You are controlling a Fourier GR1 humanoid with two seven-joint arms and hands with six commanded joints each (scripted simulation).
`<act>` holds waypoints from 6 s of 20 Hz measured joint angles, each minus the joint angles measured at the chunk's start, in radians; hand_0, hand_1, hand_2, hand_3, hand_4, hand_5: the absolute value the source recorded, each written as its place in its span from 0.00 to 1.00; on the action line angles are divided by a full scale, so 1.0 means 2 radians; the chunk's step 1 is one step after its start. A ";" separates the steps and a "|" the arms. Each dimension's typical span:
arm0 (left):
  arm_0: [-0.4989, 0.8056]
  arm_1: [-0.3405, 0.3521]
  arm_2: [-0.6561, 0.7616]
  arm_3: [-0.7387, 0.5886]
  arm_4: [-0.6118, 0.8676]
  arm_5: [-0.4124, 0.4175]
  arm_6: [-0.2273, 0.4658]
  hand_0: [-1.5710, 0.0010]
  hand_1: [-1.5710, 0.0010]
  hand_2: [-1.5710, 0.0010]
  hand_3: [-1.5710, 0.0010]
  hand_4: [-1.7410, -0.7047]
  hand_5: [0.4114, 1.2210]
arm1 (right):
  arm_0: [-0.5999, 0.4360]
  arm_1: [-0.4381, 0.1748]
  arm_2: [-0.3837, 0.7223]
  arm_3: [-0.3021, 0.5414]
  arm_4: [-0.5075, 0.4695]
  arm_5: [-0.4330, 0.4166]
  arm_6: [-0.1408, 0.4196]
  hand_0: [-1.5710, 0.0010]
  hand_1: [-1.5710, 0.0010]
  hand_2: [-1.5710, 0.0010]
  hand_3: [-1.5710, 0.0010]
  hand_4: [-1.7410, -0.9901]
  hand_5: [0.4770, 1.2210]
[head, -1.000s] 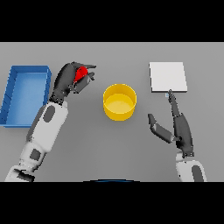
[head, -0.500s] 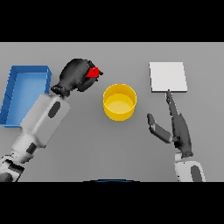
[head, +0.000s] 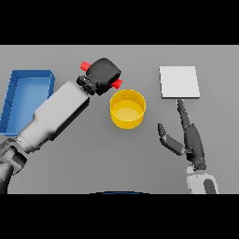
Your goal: Pick up the red beaker and tilt it to pour out 1 green nut into yellow bowl. Pick up the yellow bowl and place it on the metallic measuring scale.
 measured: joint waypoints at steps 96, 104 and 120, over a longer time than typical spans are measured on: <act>0.292 0.108 0.325 -0.154 0.280 0.151 0.254 0.92 0.93 0.93 0.93 0.92 0.29 | -0.014 -0.002 0.009 0.015 0.023 -0.012 -0.009 1.00 1.00 1.00 1.00 0.96 0.22; 0.293 0.111 0.326 -0.163 0.281 0.157 0.226 0.99 0.99 0.99 0.99 0.97 0.32 | -0.124 -0.109 0.056 0.044 0.106 0.084 0.046 1.00 1.00 1.00 1.00 0.82 0.26; 0.292 0.115 0.324 -0.165 0.279 0.155 0.236 1.00 1.00 1.00 1.00 0.96 0.36 | -0.353 -0.186 0.230 0.199 0.288 0.219 -0.025 1.00 1.00 1.00 1.00 0.69 0.33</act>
